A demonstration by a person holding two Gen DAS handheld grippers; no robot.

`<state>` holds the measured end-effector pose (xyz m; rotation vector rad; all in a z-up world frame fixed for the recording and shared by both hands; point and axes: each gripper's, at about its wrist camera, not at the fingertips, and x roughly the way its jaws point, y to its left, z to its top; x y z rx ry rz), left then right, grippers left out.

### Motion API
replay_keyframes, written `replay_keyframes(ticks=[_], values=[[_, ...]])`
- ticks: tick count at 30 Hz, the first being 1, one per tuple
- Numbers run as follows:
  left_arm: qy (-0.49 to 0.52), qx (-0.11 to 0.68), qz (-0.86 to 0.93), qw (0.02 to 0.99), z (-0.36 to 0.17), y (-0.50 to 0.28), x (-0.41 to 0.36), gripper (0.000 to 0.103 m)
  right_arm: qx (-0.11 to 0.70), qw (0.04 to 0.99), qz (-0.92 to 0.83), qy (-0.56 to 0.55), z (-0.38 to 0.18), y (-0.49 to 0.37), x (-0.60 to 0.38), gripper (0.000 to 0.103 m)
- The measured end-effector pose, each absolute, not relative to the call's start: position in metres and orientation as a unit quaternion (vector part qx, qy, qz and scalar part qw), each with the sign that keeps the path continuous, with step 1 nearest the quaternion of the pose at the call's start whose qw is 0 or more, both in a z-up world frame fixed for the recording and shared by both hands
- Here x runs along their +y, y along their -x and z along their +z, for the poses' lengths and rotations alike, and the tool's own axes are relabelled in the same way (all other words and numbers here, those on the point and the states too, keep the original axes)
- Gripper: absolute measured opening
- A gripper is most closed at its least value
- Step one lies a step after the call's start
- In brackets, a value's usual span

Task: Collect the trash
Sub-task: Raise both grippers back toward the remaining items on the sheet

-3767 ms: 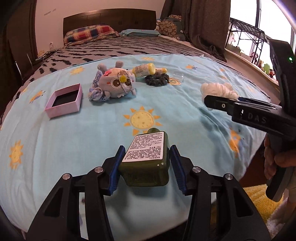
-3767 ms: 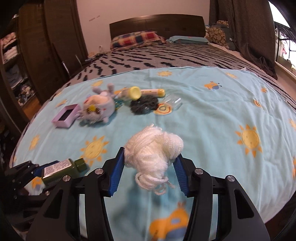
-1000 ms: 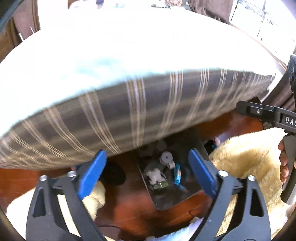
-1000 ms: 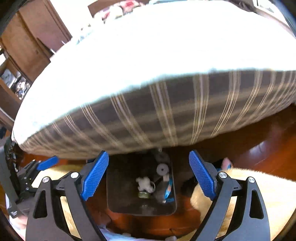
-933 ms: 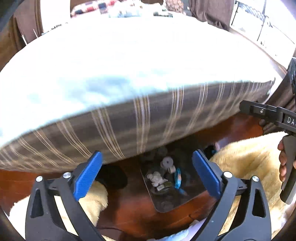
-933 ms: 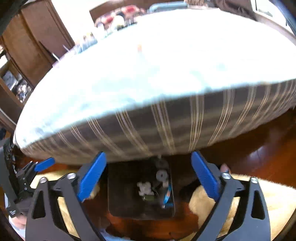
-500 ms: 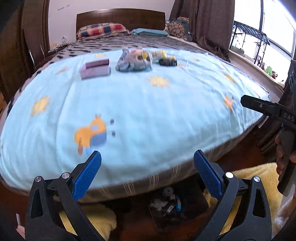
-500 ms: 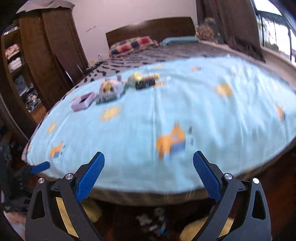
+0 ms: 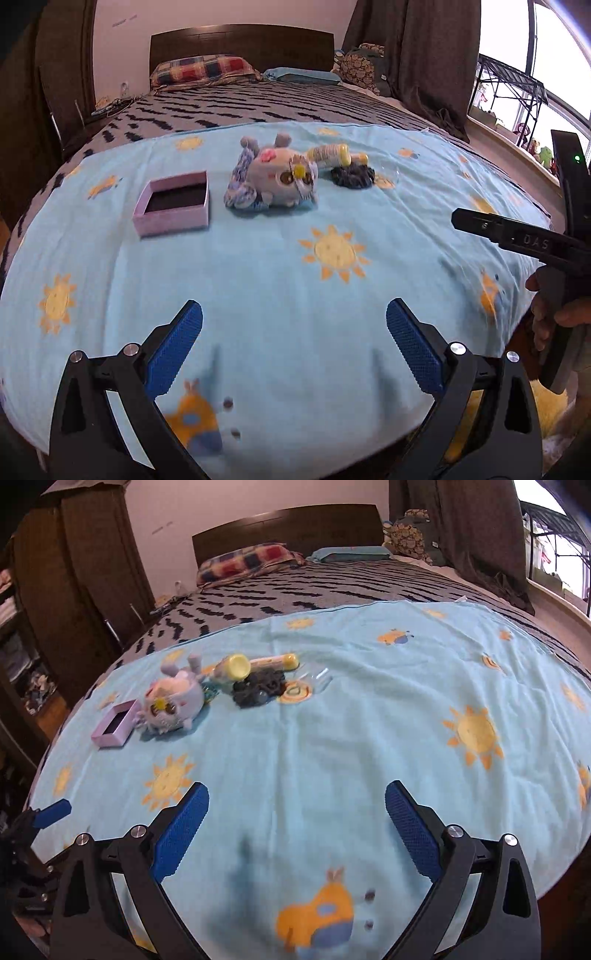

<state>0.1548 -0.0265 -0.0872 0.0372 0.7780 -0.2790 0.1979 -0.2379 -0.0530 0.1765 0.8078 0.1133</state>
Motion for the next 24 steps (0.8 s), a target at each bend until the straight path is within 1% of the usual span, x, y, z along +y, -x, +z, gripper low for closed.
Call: replay_keyframes(ticks=[2,3,6,13,24], values=[[-0.022,0.375,-0.136,0.917,-0.083,-0.169,-0.030,0.094,0.395,0.914,0.051,-0.076,-0.053,-0.219,-0.240,0.085],[-0.022,0.373,-0.137,0.917,-0.081,-0.176,-0.032,0.094,0.396,0.914,0.050,-0.074,-0.053,-0.227,-0.240,0.079],[-0.022,0.370,-0.143,0.918,-0.075,-0.194,-0.038,0.089,0.408,0.909,0.047,-0.064,-0.059,-0.259,-0.241,0.068],[-0.005,0.378,-0.148,0.914,-0.070,-0.239,-0.045,0.081,0.438,0.897,0.028,-0.045,-0.083,-0.310,-0.242,0.067],[-0.013,0.394,-0.134,0.909,-0.082,-0.291,-0.058,0.078,0.453,0.890,0.034,-0.024,-0.089,-0.352,-0.233,0.067]])
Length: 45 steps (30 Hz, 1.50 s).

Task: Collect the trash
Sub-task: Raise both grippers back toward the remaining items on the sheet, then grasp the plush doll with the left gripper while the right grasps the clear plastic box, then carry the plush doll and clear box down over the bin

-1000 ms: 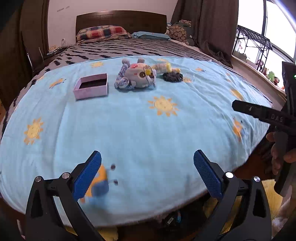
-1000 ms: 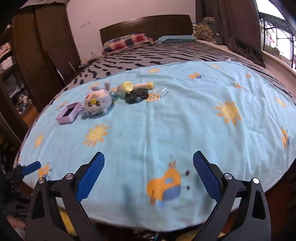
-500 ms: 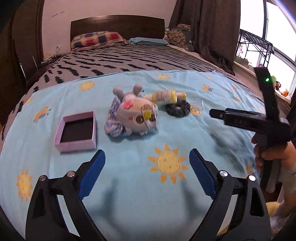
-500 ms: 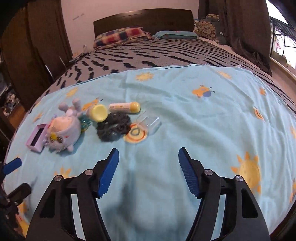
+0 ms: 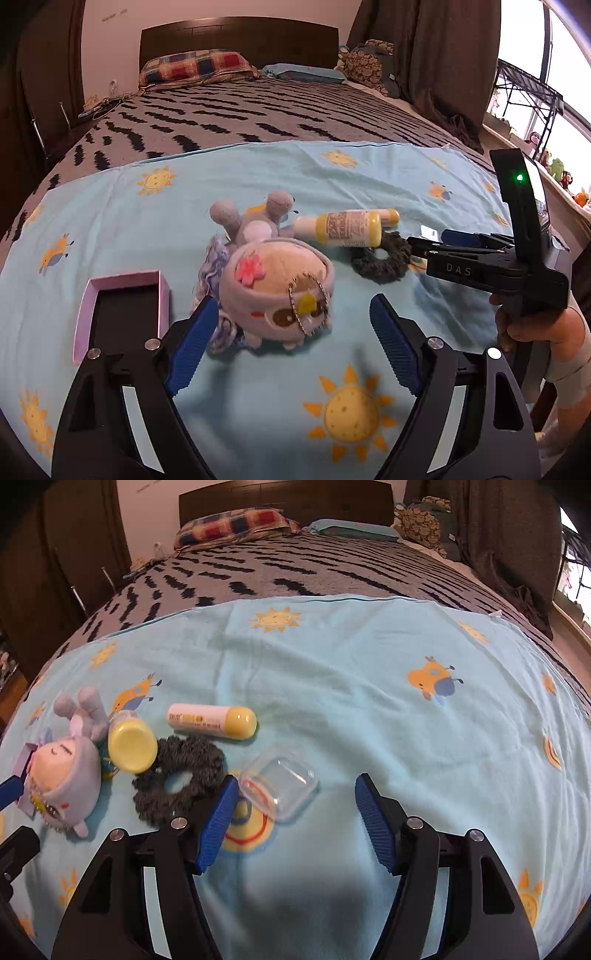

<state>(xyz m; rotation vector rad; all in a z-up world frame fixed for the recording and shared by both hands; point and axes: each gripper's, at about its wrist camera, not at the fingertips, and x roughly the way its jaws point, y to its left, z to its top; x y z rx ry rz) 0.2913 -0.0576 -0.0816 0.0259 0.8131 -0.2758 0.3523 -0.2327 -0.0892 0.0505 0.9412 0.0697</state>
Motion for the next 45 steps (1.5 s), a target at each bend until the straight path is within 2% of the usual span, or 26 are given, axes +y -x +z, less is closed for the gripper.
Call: replay_keyframes(ticks=[3,7,12,13,16,28,37,45], values=[[-0.021,0.400,-0.128,0.907,-0.085,-0.305,-0.060,0.074,0.453,0.890,0.037,-0.021,-0.090,-0.359,-0.230,0.067],[-0.033,0.402,-0.115,0.908,-0.090,-0.316,-0.063,0.074,0.451,0.891,0.042,-0.021,-0.091,-0.361,-0.229,0.043],[-0.074,0.398,-0.100,0.909,-0.096,-0.317,-0.070,0.074,0.447,0.893,0.045,-0.034,-0.091,-0.357,-0.233,0.043],[-0.090,0.404,-0.089,0.906,-0.101,-0.321,-0.072,0.076,0.446,0.893,0.046,-0.037,-0.091,-0.356,-0.233,0.043],[-0.063,0.430,-0.110,0.894,-0.113,-0.330,-0.068,0.075,0.445,0.893,0.049,-0.040,-0.089,-0.351,-0.233,0.043],[-0.033,0.405,-0.124,0.905,-0.094,-0.309,-0.066,0.071,0.437,0.897,0.062,-0.035,-0.079,-0.321,-0.237,0.043],[-0.033,0.352,-0.144,0.924,-0.041,-0.242,-0.059,0.071,0.395,0.915,0.074,-0.029,-0.035,-0.265,-0.234,0.043],[-0.034,0.334,-0.161,0.928,-0.025,-0.174,-0.054,0.071,0.353,0.932,0.082,-0.011,0.002,-0.193,-0.226,0.043]])
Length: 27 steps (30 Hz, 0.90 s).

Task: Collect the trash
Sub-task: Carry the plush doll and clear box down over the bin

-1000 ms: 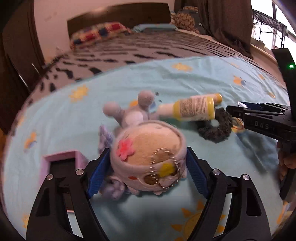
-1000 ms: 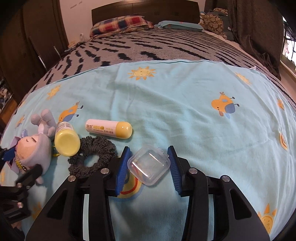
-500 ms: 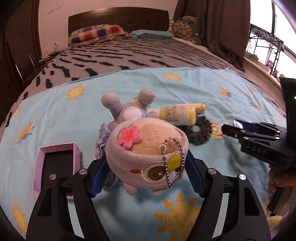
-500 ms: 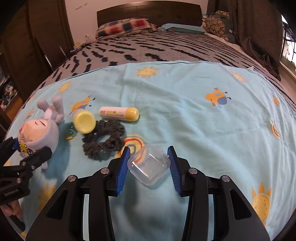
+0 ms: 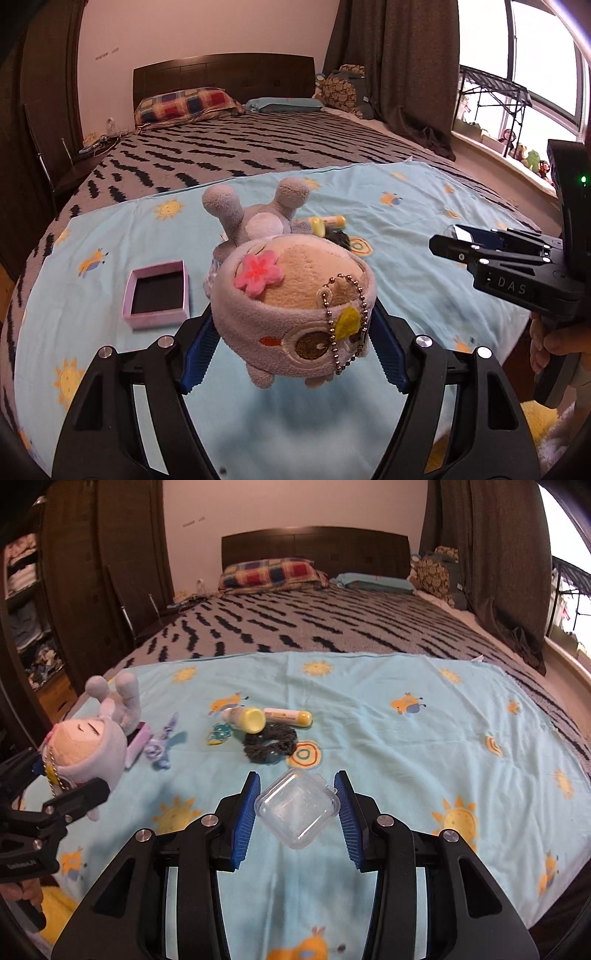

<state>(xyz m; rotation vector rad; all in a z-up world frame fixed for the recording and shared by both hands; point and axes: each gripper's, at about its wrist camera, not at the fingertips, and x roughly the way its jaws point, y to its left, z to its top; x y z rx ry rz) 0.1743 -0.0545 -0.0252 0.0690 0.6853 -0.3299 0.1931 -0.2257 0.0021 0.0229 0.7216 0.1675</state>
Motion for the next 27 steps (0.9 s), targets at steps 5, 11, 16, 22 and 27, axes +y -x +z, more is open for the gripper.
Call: replay_keyframes(ticks=[5,11,16,22,27], values=[[-0.031,0.328,-0.166,0.929,-0.028,-0.132,-0.051,0.071,0.339,0.936,0.090,-0.014,0.008,-0.149,-0.220,0.043],[-0.025,0.334,-0.180,0.925,-0.045,-0.081,-0.047,0.071,0.329,0.938,0.110,-0.014,0.004,-0.091,-0.211,0.043],[-0.028,0.341,-0.195,0.919,-0.062,-0.039,-0.047,0.071,0.327,0.936,0.125,-0.025,-0.007,-0.047,-0.206,0.043],[-0.026,0.353,-0.220,0.909,-0.083,-0.004,-0.049,0.071,0.361,0.920,0.140,-0.054,-0.045,-0.015,-0.204,0.043],[-0.022,0.379,-0.229,0.896,-0.114,0.010,-0.047,0.071,0.400,0.902,0.137,-0.084,-0.085,0.001,-0.206,0.043]])
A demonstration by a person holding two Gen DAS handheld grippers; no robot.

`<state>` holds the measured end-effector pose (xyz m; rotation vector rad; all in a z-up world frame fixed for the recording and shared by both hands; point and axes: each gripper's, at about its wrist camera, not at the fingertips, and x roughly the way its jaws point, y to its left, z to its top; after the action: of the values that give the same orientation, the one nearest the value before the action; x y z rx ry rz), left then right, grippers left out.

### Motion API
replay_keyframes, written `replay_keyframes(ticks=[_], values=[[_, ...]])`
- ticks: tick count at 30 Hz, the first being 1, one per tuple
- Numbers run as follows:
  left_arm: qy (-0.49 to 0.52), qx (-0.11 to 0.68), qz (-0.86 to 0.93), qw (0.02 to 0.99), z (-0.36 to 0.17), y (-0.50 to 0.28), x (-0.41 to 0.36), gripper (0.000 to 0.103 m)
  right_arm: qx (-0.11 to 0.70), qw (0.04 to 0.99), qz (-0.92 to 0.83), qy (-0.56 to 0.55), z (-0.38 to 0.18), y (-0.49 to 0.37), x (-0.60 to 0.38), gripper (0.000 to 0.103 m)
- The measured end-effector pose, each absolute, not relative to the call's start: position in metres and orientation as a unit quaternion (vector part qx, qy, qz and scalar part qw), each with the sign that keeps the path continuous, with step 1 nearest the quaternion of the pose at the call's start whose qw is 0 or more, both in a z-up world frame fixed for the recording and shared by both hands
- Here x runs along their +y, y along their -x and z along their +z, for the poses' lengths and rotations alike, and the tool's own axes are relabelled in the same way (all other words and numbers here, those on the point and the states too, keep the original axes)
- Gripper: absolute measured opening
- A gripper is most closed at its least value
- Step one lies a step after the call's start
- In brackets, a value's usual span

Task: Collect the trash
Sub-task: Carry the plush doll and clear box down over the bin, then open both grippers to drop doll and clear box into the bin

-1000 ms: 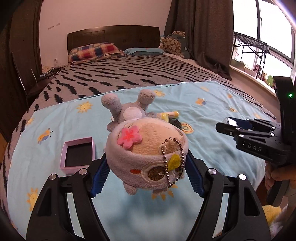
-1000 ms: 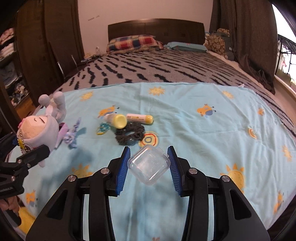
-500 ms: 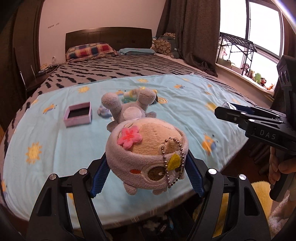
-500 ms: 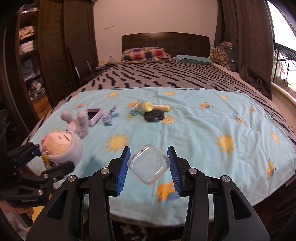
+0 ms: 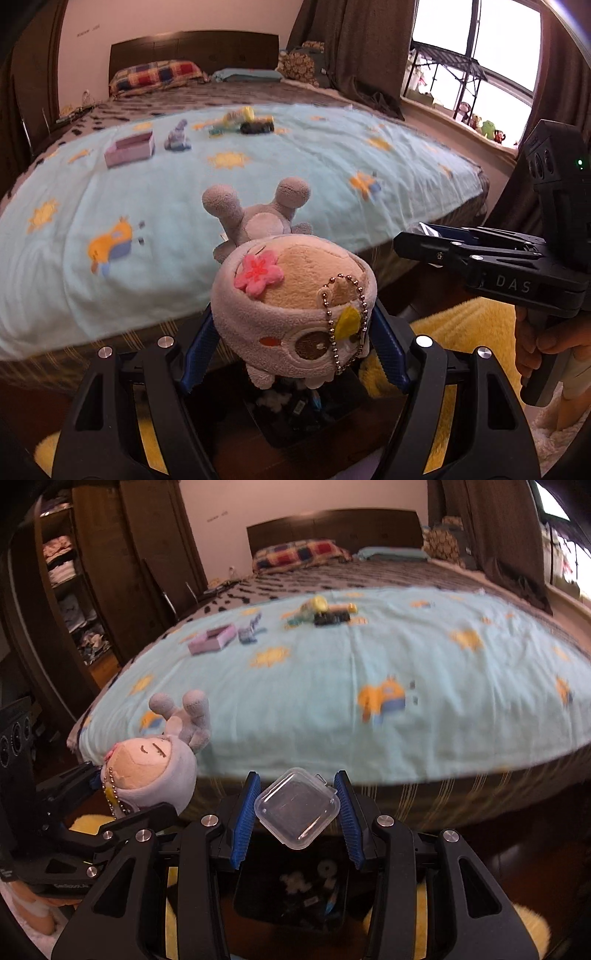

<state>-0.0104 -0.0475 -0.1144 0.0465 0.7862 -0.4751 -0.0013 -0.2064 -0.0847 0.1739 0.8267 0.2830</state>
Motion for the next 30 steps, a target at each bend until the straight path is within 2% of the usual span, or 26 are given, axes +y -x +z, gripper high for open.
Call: replay_keyframes(ticks=[16,30], values=[[-0.049,0.499,-0.233,0.833,-0.234,0.004,-0.065,0.070,0.496,0.858,0.103,-0.080,-0.182,0.002,-0.191,0.043],[-0.041,0.573,-0.225,0.787,-0.290,-0.005,-0.066,0.069,0.562,0.816,0.095,-0.095,-0.251,-0.005,-0.188,0.043]])
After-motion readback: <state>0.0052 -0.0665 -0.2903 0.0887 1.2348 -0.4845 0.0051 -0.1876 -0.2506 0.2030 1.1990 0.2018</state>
